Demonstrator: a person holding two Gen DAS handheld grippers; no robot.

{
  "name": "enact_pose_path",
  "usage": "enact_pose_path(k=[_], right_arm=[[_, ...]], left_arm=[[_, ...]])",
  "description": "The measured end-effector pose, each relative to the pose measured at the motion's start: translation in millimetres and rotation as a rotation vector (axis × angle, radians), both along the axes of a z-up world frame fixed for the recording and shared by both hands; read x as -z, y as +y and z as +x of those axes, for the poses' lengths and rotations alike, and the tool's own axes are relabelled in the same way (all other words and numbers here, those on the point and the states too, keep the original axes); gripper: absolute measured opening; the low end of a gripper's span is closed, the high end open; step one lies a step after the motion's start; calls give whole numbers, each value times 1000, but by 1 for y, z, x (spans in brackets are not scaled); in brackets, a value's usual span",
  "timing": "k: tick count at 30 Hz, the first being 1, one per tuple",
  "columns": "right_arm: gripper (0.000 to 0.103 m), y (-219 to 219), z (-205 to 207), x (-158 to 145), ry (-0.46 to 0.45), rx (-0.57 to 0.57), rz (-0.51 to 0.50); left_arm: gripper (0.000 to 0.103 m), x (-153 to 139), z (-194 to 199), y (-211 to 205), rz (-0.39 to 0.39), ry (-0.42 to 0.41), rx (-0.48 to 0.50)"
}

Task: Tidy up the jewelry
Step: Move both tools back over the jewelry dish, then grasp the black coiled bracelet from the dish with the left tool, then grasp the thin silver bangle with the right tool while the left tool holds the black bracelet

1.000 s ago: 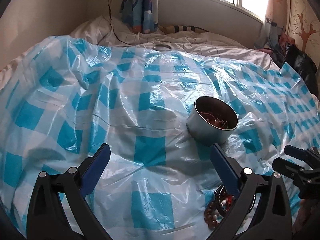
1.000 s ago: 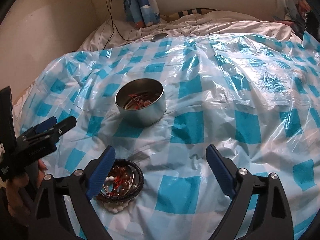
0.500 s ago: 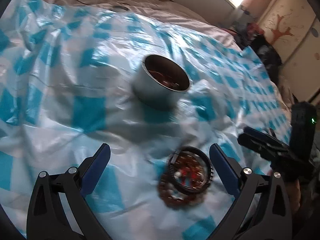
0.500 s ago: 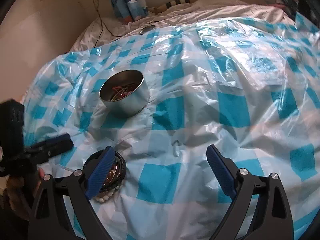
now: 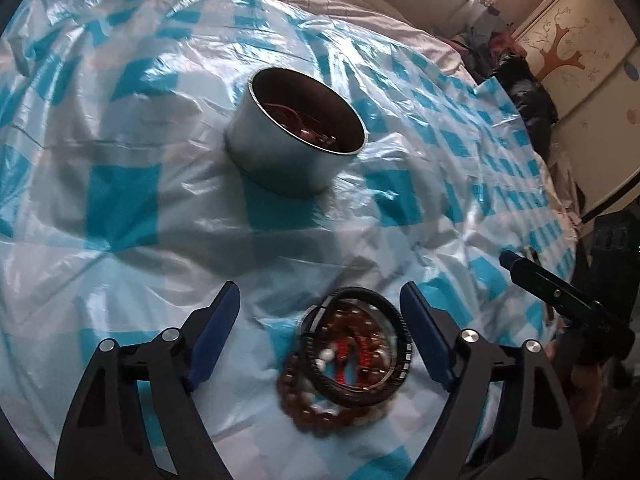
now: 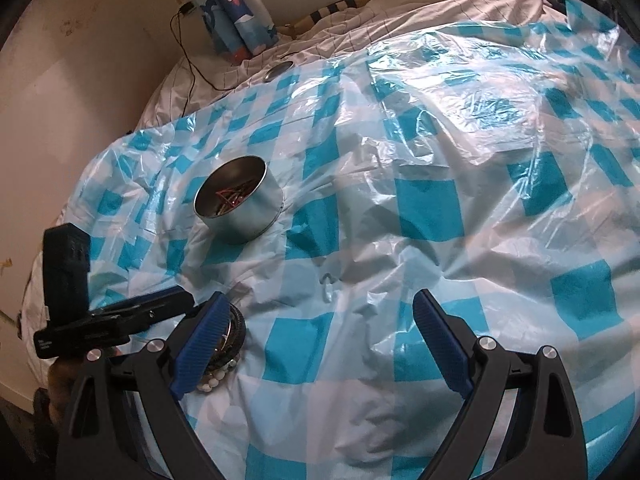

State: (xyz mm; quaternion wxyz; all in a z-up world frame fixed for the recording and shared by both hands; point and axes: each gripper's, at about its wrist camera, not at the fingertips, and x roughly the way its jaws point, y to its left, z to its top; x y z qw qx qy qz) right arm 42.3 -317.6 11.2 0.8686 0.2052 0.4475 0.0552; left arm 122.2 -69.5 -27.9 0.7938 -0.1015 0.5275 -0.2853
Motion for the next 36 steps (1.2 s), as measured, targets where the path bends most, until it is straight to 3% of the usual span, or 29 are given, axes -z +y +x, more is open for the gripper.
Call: enact_pose_path(k=[3,7,9,11,16,18,21,28,30,34,36], right_arm=[[89,-2,-3,-3,-3,5,1],[89,-2,-5,-6,-6,4,1],[89,-2,-5,-6,-7,4,1],[89,-1,-5,-6,-6,2,1],[90,4,-3,-3,3,-9,6],[90,8,-1,-2,6,-18,4],[90,13,0,-1,7,-32,-2],[90,42,11,11,36,-141,29],[90,55,16,17,56,-184,65],[89,76,24,25,93,-225,36],[81,80,28,34,130,-224,45]], left_arm=[[63,3,-2,-4,-20,33,28],[36,13,-4,-12,35,54,53],[33,13,-4,-13,36,51,57],[21,11,-4,-12,43,35,56],[10,7,-5,-9,42,21,73],[9,4,-6,-9,29,17,80],[9,-3,-3,-1,-57,35,81],[9,-15,8,39,-146,13,-75],[9,-17,11,46,-164,14,-95],[9,-21,11,56,-179,7,-115],[9,-23,11,59,-184,5,-118]])
